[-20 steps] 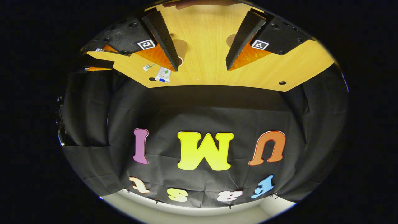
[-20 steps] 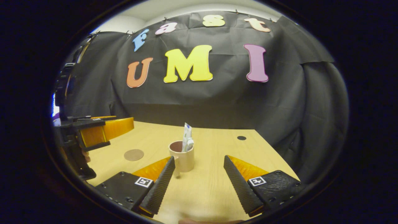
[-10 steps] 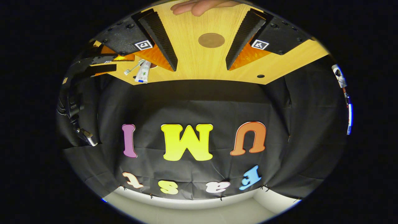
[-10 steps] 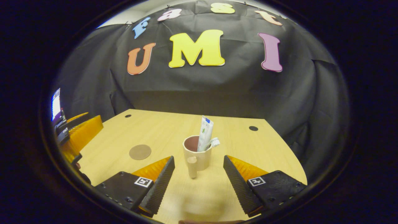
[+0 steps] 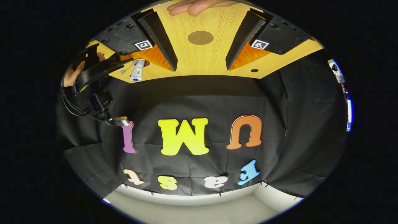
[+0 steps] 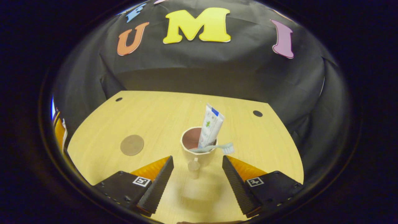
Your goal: Put the toothbrush and toothpaste on the desktop into the cup, then pick up the cup and place it on the coaster on the desktop.
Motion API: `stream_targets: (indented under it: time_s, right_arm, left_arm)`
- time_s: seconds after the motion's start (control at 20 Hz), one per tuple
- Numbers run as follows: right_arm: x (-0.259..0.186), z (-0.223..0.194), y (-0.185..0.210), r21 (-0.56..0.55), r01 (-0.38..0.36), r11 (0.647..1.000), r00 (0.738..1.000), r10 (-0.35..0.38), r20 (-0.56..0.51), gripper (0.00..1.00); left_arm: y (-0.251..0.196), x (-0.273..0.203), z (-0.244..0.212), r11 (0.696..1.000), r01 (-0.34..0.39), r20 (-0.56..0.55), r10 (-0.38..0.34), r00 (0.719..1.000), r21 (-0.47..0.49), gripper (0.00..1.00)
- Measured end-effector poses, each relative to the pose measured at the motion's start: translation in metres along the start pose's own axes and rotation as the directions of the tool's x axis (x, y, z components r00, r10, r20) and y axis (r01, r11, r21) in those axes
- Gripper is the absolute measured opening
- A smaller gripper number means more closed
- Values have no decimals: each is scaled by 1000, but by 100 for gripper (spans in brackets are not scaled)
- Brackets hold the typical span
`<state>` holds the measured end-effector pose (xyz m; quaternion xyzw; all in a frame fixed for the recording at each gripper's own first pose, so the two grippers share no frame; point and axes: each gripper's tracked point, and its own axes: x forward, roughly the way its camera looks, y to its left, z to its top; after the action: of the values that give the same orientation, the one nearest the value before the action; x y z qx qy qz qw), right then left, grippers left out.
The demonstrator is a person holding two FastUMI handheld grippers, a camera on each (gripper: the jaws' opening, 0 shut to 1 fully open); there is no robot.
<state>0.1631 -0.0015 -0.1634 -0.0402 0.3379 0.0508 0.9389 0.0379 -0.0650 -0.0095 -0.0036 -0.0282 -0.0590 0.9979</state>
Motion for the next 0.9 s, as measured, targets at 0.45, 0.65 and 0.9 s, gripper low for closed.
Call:
stream_targets:
  time_s: [0.45,0.65,0.9]
  right_arm:
    - [51,-32,0,22,84,996,969,-77,-233,70]
    - [56,-39,2,51,97,994,957,-79,-279,51]
    - [60,-43,4,70,108,992,950,-82,-301,33]
  left_arm:
    - [-8,0,0,999,44,15,-44,999,10,99]
    - [-12,6,-11,998,66,-18,-67,998,-22,98]
    - [-7,13,-24,997,54,-65,-57,996,-50,99]
